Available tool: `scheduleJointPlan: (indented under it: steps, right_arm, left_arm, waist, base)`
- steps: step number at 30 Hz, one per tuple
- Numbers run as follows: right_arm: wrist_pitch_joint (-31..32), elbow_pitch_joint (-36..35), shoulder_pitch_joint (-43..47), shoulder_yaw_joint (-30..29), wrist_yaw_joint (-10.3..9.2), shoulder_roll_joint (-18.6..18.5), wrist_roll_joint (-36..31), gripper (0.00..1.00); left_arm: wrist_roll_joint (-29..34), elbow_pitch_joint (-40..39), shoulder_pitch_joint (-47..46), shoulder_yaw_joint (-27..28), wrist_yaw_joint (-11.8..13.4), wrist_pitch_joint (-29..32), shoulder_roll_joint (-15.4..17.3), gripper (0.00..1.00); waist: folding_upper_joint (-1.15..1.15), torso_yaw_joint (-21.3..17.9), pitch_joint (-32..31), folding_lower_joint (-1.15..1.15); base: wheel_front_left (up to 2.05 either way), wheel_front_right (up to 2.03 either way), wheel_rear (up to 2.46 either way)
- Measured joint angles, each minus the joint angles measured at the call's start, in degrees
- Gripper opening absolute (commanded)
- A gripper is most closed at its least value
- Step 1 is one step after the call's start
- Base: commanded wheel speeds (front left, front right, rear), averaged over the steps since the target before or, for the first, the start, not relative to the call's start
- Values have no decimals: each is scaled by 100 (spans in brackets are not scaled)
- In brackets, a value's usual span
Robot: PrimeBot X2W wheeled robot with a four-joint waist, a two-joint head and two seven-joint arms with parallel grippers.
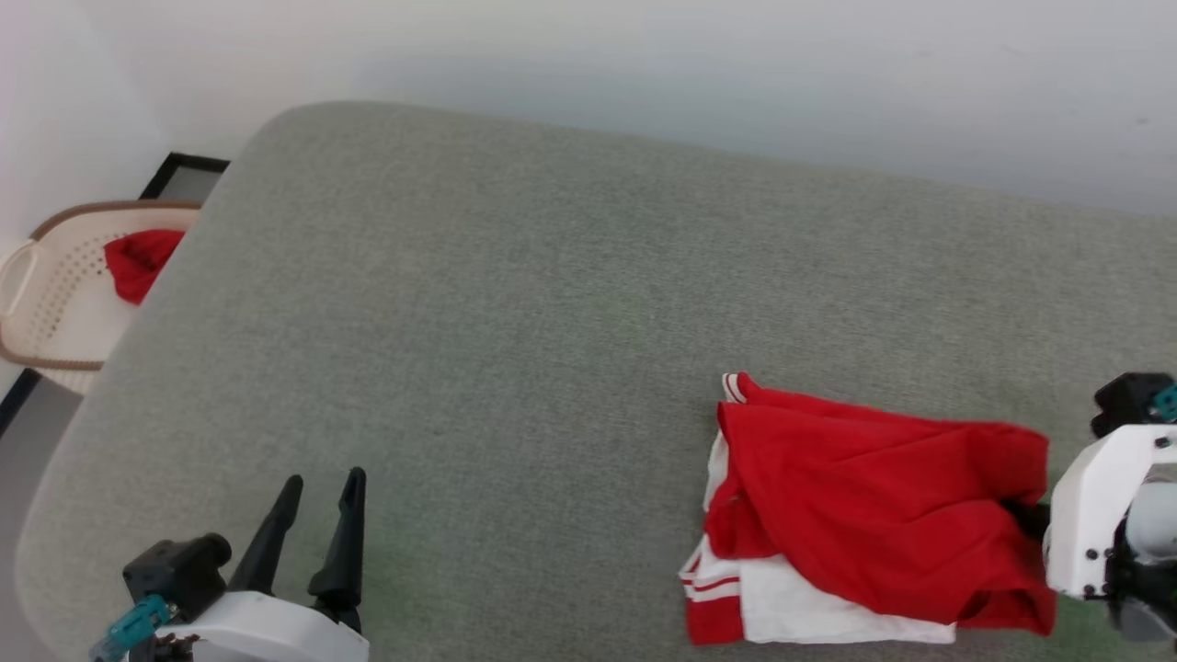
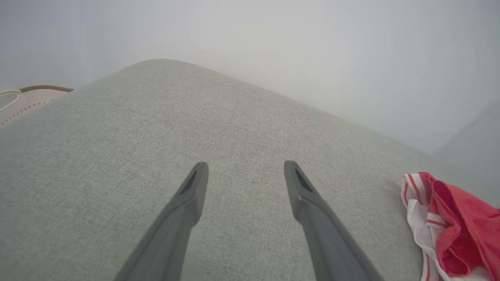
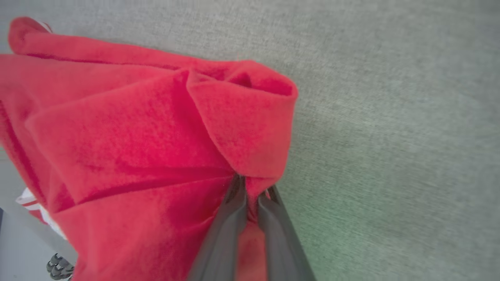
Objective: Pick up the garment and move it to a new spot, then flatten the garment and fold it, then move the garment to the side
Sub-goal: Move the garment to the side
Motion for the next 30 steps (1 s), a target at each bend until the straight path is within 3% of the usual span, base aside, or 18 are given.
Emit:
scheduleJointPlan:
  steps: [16, 30]
  right_arm:
    - [-200, -347, -609, 321, 0, -1071, -51, 0]
    - [-1011, 96, -1120, 361, 0, -1835, -396, 0]
  left_arm:
    - [136, 24, -271, -80, -90, -16, 31, 100]
    - [305, 58, -716, -127, -186, -56, 74, 100]
  waist:
    - [0, -743, 35, 0]
    - [0, -1539, 375, 0]
  base:
    - [0, 0, 0]
    - [0, 0, 0]
